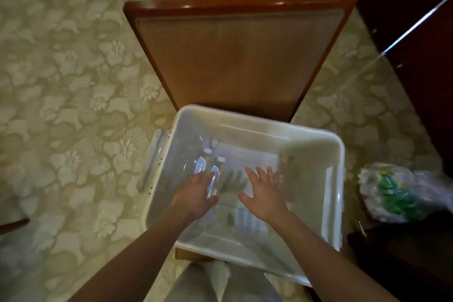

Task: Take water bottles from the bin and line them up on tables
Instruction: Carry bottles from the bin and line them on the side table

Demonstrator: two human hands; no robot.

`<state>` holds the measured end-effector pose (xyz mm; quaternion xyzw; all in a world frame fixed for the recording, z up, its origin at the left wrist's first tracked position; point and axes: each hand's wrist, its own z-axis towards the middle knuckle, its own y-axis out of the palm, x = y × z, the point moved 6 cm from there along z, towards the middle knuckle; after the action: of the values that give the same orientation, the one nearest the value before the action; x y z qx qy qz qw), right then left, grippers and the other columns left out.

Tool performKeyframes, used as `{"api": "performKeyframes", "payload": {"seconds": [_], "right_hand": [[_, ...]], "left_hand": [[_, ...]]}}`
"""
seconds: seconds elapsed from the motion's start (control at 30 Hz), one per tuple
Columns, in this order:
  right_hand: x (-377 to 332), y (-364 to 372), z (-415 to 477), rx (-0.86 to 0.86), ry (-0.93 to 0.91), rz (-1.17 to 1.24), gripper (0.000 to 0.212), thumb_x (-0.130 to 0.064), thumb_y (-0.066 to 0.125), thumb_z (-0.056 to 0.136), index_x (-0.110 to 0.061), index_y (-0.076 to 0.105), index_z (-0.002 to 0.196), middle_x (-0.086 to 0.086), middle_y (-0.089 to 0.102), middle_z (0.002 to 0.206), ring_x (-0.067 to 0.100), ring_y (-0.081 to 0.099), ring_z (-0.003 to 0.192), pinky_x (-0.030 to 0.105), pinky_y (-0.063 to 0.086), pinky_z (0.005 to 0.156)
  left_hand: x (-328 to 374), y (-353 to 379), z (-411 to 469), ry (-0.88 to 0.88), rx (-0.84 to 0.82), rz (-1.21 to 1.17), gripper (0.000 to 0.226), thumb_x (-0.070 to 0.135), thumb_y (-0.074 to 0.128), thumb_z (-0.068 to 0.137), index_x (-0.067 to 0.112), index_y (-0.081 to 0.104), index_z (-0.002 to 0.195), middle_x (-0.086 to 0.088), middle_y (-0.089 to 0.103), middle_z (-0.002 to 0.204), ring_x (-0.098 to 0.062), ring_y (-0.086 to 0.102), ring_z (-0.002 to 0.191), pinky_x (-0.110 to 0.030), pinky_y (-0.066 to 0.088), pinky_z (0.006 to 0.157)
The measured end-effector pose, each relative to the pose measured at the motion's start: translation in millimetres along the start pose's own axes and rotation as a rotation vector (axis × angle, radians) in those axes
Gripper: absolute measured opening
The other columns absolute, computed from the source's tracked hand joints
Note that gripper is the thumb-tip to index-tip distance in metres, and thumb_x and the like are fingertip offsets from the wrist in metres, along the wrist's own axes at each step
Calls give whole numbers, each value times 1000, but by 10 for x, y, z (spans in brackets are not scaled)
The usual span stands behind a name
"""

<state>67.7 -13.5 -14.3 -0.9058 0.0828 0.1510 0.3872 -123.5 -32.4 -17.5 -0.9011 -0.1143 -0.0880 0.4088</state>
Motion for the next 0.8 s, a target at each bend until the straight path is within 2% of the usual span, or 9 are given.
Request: {"api": "performKeyframes", "payload": {"seconds": [0.1,0.2,0.27,0.33,0.4,0.57,0.63,0.73,0.8], "right_hand": [[91,236,336,-81,-18,6,75,-53,48,95,-33,12,157,3,8,167,30,-5,154,56,-4,120],[156,491,623,-149,-39,-9,76,-51,47,96,-29,10,158,4,7,167,32,-3,153,57,-3,120],[197,642,783,-181,-42,1,76,-50,48,95,-28,10,158,5,7,167,32,-2,153,57,-2,121],[233,756,904,-202,-29,41,77,-49,50,95,-29,10,158,6,8,167,31,-1,153,56,-2,122],[261,850,1002,-204,-20,78,76,-47,52,95,-29,12,158,6,10,166,31,0,154,55,-2,122],[323,1034,1176,-170,-29,147,74,-43,57,93,-27,21,157,6,23,163,29,10,152,53,5,121],[331,1079,1195,-153,-38,180,73,-41,58,93,-26,25,156,7,29,160,28,16,151,51,11,121],[336,1098,1183,-118,-45,288,70,-33,61,92,-21,30,154,10,37,155,28,26,146,45,20,120],[370,1111,1166,-110,-27,364,69,-28,62,92,-19,32,154,10,38,155,28,27,146,40,23,119]], "left_hand": [[-121,239,289,-63,-41,-63,76,51,56,90,34,18,154,-1,24,158,-25,28,142,-41,35,110],[-227,452,521,-91,-66,-94,80,48,56,90,37,10,155,3,6,163,-21,24,145,-41,38,109],[-291,600,649,-102,-71,-112,82,47,55,91,38,5,155,6,-6,164,-18,14,149,-42,35,112],[-342,721,745,-135,-86,-135,83,46,55,93,37,1,155,6,-9,164,-17,3,151,-41,27,117],[-350,779,827,-159,-84,-177,85,44,57,93,36,-1,155,6,-11,163,-18,3,151,-41,27,118],[-297,839,919,-231,-19,-123,86,43,57,92,20,4,155,-10,1,162,-29,11,148,-42,31,114],[-309,894,915,-251,17,-126,90,43,59,89,19,4,155,-12,4,160,-30,12,147,-44,30,114],[-344,962,921,-277,2,-186,95,40,65,83,22,6,155,-14,11,154,-31,23,142,-37,35,108],[-305,960,929,-243,-1,-212,96,34,66,82,23,5,155,-12,12,153,-31,26,140,-36,37,105]]}}
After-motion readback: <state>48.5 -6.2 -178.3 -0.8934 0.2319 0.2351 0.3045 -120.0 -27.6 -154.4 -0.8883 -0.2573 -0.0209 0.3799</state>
